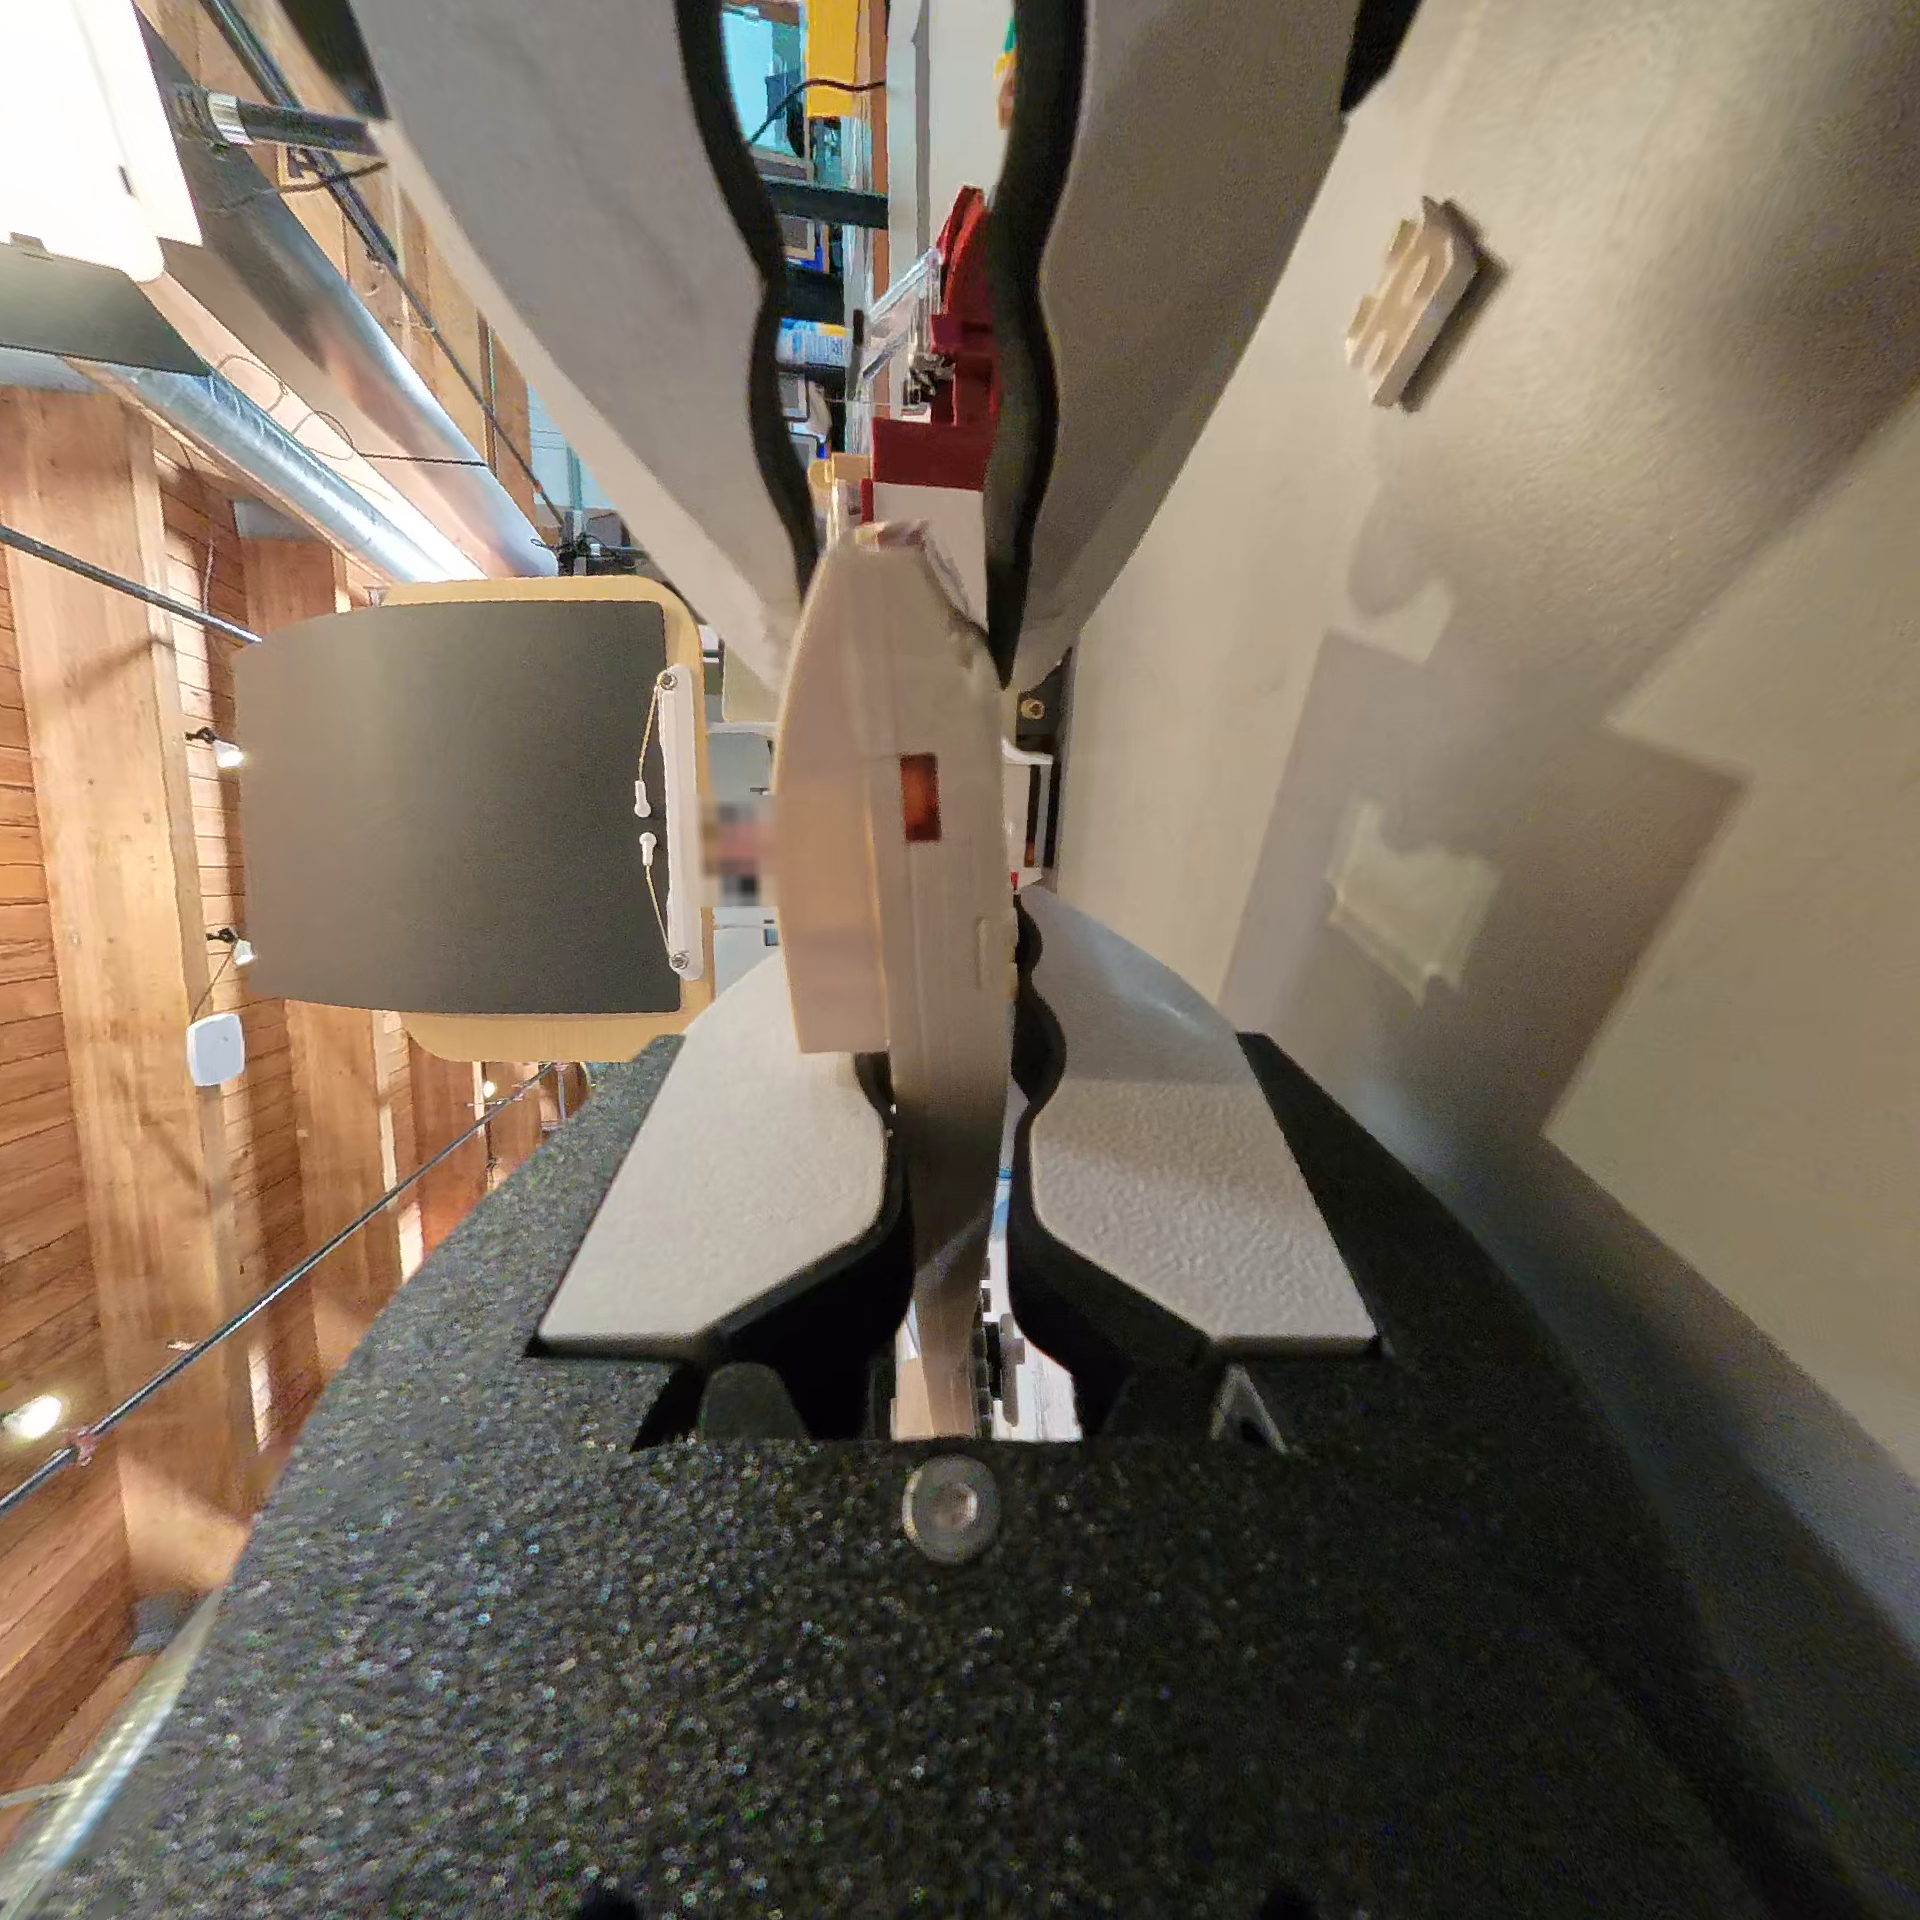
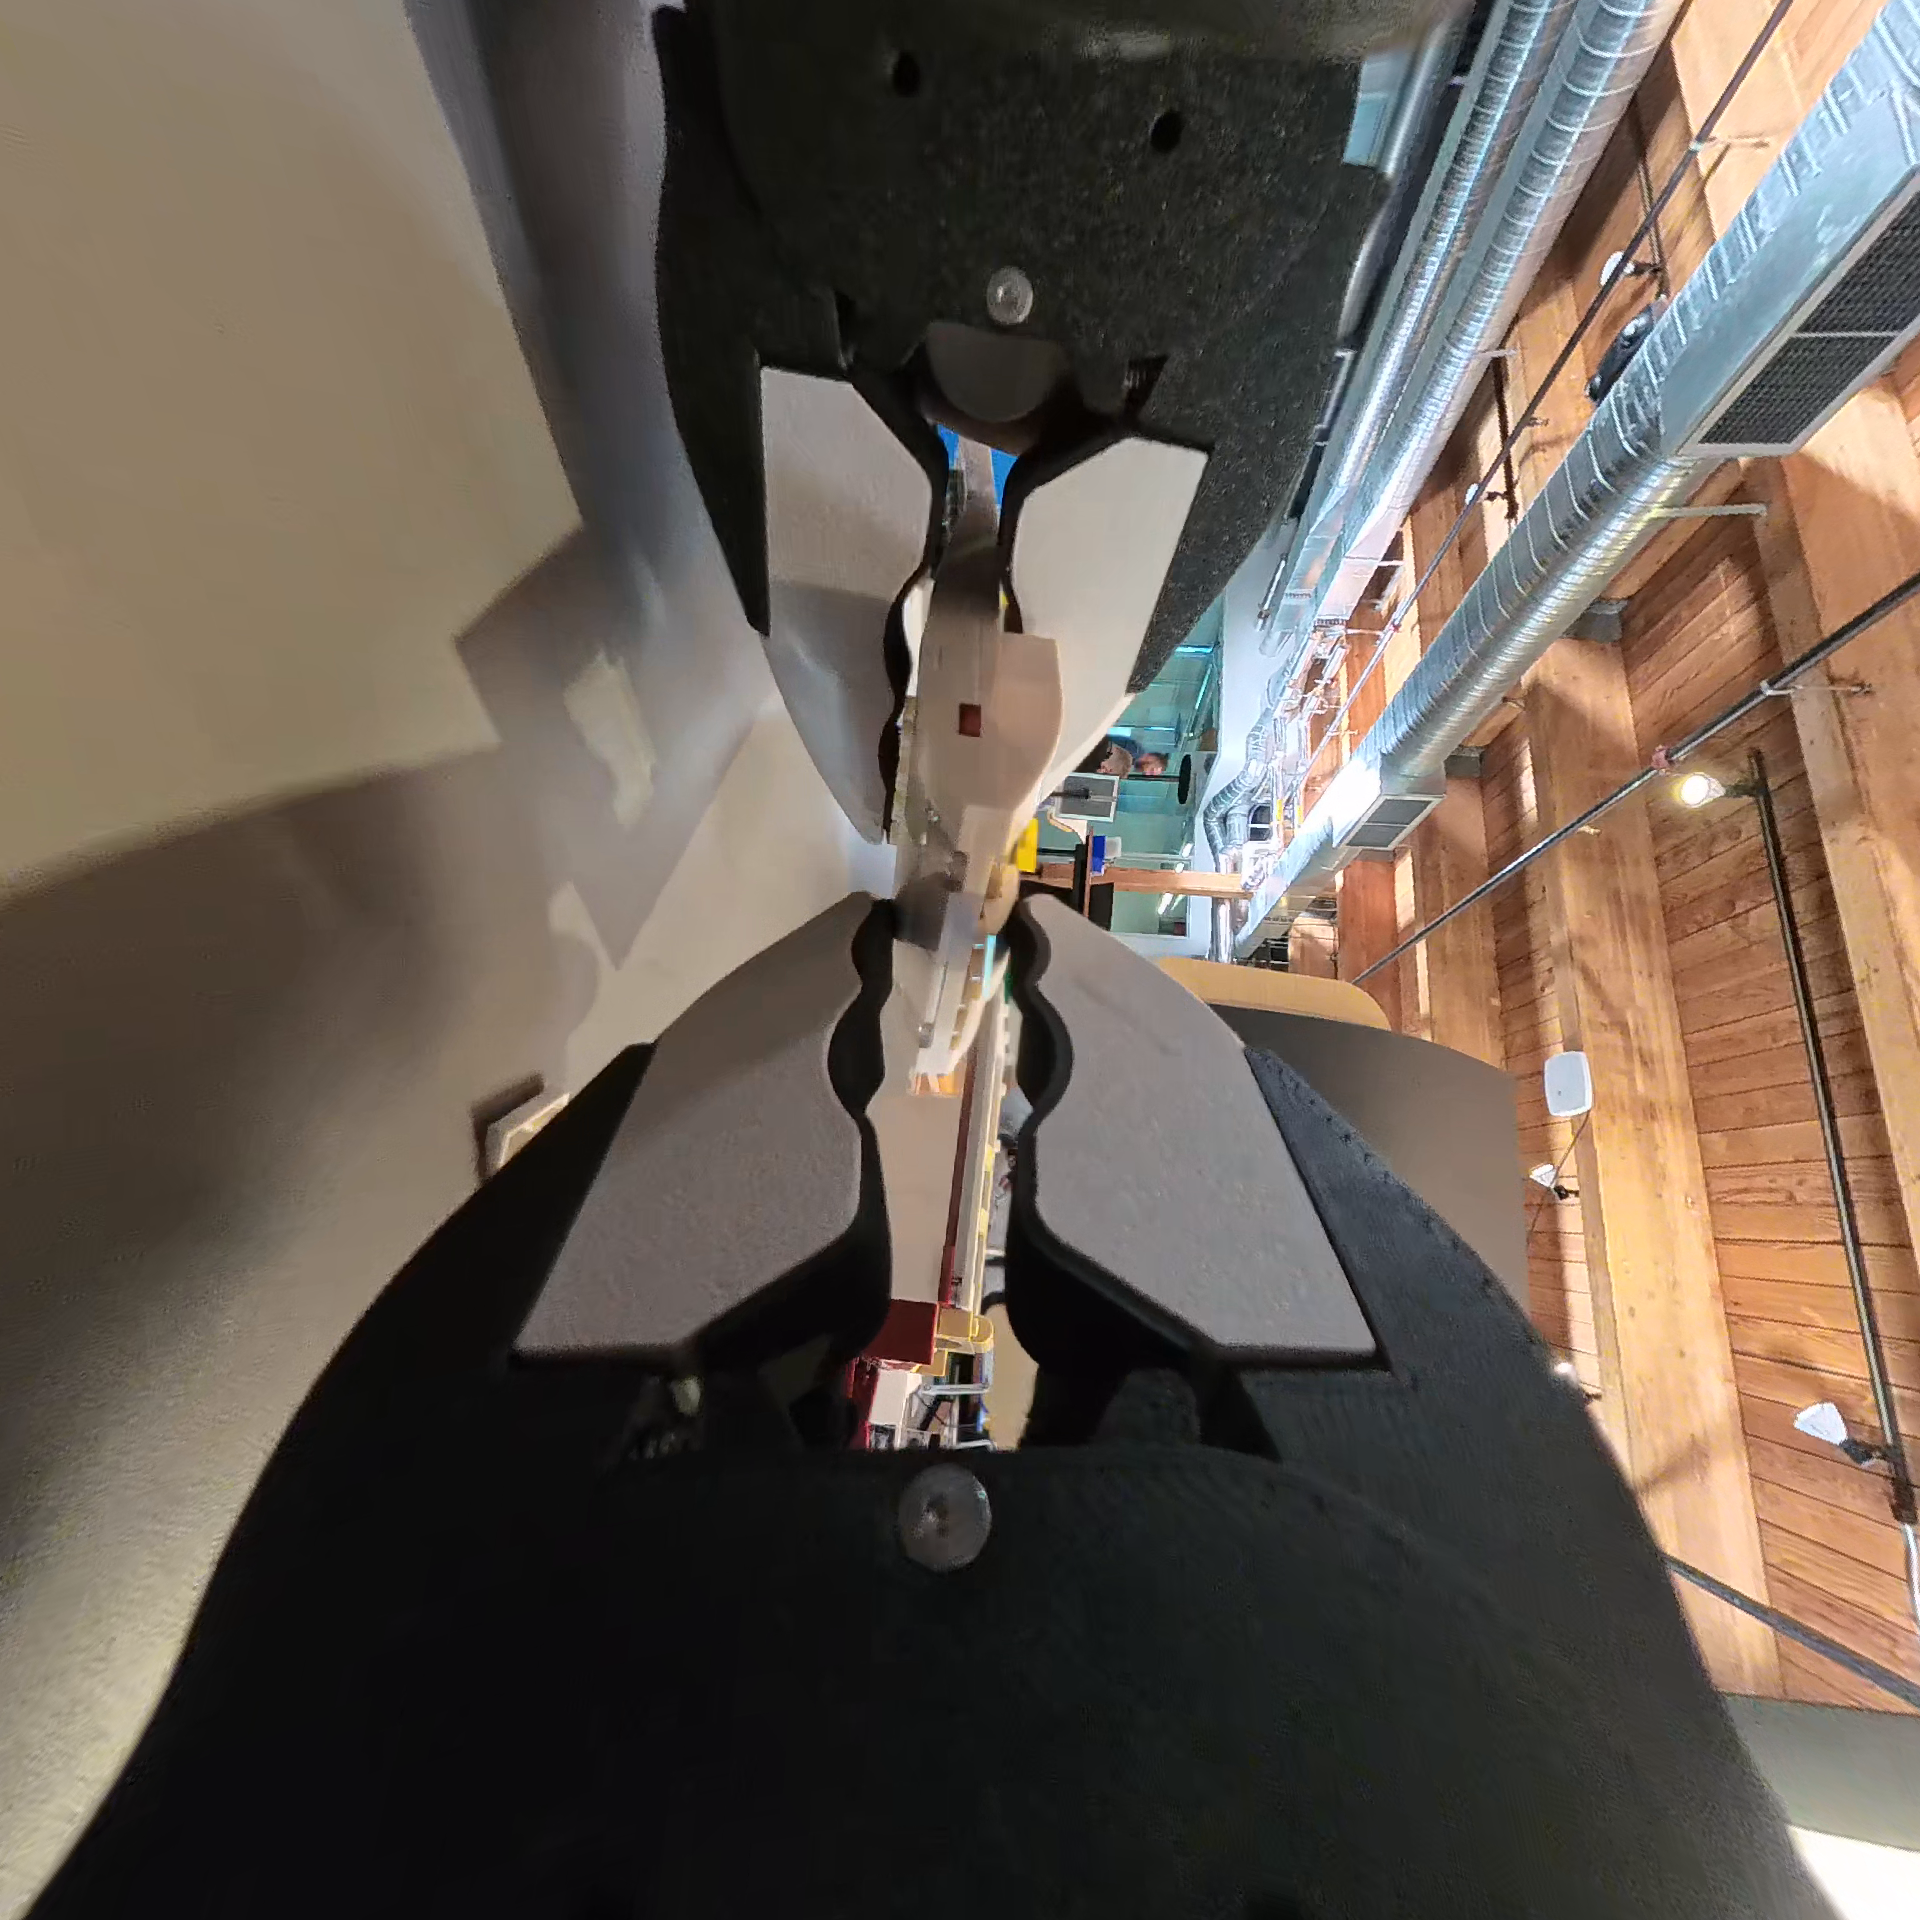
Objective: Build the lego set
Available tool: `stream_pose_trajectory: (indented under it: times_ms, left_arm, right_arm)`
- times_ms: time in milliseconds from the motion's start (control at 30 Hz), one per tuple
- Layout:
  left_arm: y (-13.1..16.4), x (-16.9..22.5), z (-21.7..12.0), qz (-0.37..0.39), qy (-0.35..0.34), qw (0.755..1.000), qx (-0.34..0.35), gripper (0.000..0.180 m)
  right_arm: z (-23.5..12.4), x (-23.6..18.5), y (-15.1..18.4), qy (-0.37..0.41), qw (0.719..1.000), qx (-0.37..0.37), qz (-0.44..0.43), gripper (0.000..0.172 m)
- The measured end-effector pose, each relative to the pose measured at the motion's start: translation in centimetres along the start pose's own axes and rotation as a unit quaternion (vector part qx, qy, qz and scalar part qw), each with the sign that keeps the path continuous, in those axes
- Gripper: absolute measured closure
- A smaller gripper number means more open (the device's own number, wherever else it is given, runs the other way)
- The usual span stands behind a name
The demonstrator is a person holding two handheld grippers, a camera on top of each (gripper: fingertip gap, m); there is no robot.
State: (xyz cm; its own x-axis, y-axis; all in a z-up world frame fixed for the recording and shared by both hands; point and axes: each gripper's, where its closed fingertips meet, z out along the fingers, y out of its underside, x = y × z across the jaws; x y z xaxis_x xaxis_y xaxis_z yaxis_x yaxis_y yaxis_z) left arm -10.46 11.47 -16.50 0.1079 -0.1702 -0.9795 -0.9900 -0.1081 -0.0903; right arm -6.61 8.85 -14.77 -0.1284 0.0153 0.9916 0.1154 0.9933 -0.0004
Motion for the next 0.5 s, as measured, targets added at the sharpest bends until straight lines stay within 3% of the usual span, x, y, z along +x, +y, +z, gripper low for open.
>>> stream_pose_trajectory:
  times_ms: [500]
  left_arm:
    - [-0.15,-0.31,-0.19,-0.021,-0.002,1.000,0.002,0.165]
  right_arm:
    - [-0.07,0.53,0.34,0.011,0.999,-0.012,0.040,0.151]
